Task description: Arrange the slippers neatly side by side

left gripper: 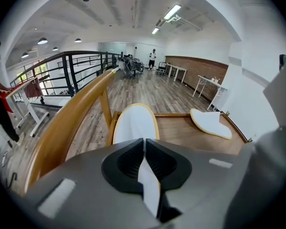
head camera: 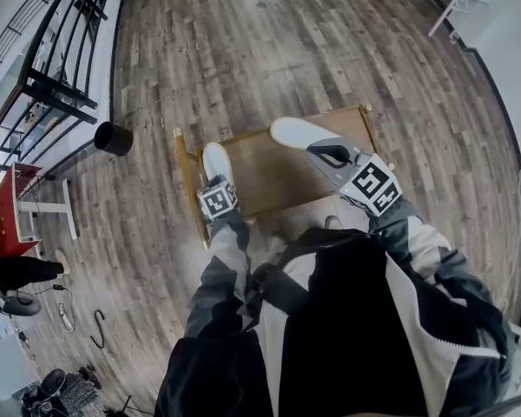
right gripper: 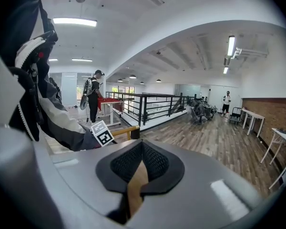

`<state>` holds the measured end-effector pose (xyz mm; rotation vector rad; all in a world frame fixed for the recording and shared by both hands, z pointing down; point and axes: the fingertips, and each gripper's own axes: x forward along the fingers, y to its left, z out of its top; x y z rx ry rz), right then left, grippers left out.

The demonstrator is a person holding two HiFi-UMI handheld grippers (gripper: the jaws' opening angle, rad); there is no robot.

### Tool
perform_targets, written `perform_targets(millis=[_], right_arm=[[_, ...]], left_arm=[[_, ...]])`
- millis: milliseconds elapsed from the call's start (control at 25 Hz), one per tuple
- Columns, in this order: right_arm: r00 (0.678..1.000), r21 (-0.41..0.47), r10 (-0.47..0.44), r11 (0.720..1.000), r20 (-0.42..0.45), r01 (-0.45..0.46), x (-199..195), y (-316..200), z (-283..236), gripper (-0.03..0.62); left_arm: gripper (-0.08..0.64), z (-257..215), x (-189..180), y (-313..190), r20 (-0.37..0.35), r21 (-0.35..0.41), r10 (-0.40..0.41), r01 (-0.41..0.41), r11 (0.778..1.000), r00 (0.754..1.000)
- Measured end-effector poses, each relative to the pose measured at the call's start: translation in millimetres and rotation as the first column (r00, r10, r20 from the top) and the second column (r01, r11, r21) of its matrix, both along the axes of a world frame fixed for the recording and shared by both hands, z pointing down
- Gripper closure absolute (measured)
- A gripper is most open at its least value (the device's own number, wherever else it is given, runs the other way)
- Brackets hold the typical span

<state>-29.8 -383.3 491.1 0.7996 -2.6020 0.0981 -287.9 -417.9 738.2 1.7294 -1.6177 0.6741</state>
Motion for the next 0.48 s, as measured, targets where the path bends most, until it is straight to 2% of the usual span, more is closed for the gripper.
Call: perform_targets(millis=[160, 320, 480], right_arm=[[1.000, -0.004, 0.006, 1.000, -0.005, -0.006, 2, 0, 2, 0.586], [1.000, -0.010, 0.010, 1.000, -0.005, -0.010, 3, 0, 1, 0.586], [1.000, -0.009, 0.008, 1.000, -0.008, -0.008, 3, -1, 4, 0.586]], left_arm=[[0.532, 2, 0, -7, 0.013, -0.004, 0.002, -0.002, 1.000, 1.000], [0.434, 1, 9, -10, 0.021, -0.020, 0.035, -0.035, 0.999, 0.999], [0.399, -1, 12, -11, 0.027, -0.029, 0.052, -0.051, 0.998, 0.998]])
